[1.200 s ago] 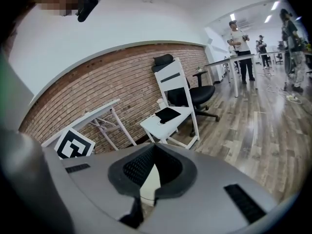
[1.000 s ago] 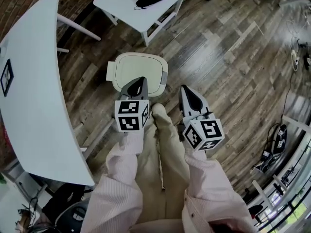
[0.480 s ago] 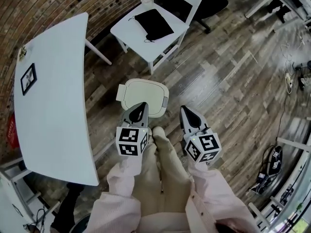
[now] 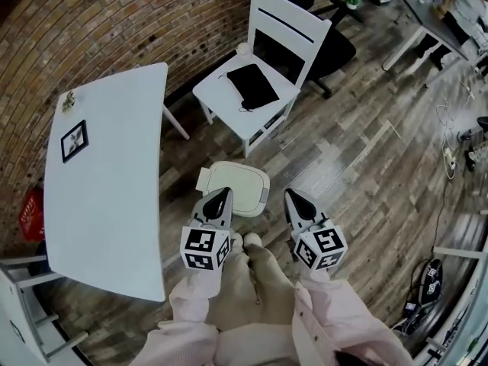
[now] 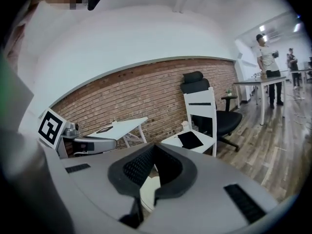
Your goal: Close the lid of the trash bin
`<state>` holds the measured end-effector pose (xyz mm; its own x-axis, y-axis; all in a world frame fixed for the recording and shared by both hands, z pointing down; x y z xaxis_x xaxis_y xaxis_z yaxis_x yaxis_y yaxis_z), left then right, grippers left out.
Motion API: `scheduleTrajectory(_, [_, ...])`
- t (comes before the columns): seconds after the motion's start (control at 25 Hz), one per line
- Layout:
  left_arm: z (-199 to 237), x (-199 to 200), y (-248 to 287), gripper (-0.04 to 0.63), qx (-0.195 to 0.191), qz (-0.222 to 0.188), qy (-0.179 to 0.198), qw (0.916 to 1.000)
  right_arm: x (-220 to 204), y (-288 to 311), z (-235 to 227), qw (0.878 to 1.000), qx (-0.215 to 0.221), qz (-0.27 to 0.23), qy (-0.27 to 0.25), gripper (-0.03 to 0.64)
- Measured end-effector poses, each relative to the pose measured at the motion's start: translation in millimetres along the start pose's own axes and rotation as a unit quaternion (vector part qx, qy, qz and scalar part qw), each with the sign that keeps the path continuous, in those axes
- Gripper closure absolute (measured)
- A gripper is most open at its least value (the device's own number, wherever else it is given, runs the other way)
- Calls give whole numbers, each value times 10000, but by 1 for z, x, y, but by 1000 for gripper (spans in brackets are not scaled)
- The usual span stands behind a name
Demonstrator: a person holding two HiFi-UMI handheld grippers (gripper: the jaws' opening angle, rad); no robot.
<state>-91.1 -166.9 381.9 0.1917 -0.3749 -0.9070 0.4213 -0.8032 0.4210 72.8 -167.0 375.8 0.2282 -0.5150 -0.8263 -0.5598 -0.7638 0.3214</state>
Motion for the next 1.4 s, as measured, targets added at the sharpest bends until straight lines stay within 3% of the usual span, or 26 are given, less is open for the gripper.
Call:
scheduleTrajectory(0.68, [30, 75, -64, 604, 397, -950, 117, 9946, 62, 5, 52, 9974, 518, -445, -241, 614])
scheduleTrajectory(1.4, [74, 127, -103, 604, 881, -1713, 329, 9807, 117, 5, 75, 9914, 538, -1139, -361, 614])
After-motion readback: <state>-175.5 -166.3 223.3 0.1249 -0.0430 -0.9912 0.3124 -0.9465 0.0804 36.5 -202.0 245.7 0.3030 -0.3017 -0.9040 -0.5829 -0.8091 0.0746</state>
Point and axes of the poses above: the fingertips, and each gripper's own axes: y forward along the fingers, z to its left, x out of its top, the point moved 2 cm from there along -y, backward along the fingers, and after that the axes turned 12 degrees about y, right-handed, at the moved point
